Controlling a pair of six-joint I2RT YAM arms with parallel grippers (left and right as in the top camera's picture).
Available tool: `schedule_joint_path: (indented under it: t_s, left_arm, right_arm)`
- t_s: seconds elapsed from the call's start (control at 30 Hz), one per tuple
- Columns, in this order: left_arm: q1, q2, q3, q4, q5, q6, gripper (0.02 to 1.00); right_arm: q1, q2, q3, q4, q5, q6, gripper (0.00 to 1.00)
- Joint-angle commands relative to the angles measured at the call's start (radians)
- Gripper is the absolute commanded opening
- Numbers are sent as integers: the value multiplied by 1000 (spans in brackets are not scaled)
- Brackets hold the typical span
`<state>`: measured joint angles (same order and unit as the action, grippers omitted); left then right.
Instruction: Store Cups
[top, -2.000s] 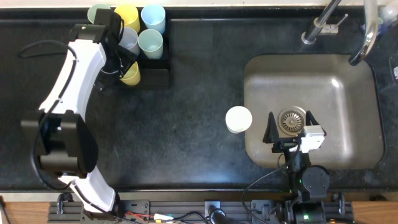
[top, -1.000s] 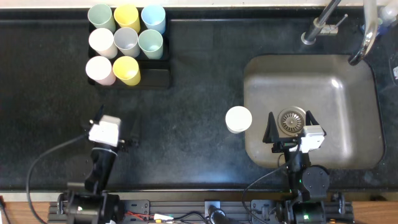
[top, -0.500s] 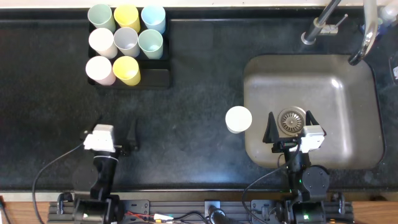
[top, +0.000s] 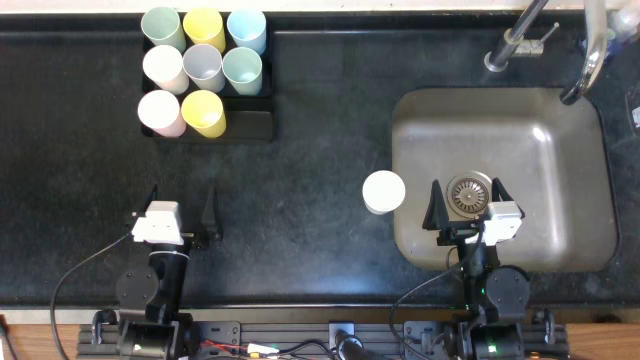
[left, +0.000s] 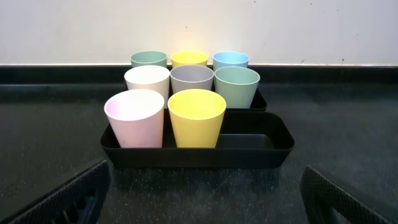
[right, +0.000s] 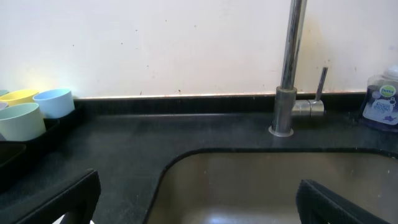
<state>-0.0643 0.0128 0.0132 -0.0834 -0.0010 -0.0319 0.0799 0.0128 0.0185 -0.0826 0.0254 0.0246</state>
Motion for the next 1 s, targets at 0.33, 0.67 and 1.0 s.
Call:
schedule_joint_path:
  t_s: [0.33,0.67,1.0]
  left_arm:
    - [-4,-10,-5,-1,-16,-22,998]
    - [-4,-10,-5,-1,-16,-22,998]
    - [-4,-10,-5,-1,-16,-22,998]
  right_arm:
    - [-2,-7,-14,5,-6,-6,996]
    - [-2,-7,-14,5,-7,-6,996]
    - [0,-4,38,-45,-102,-2,998]
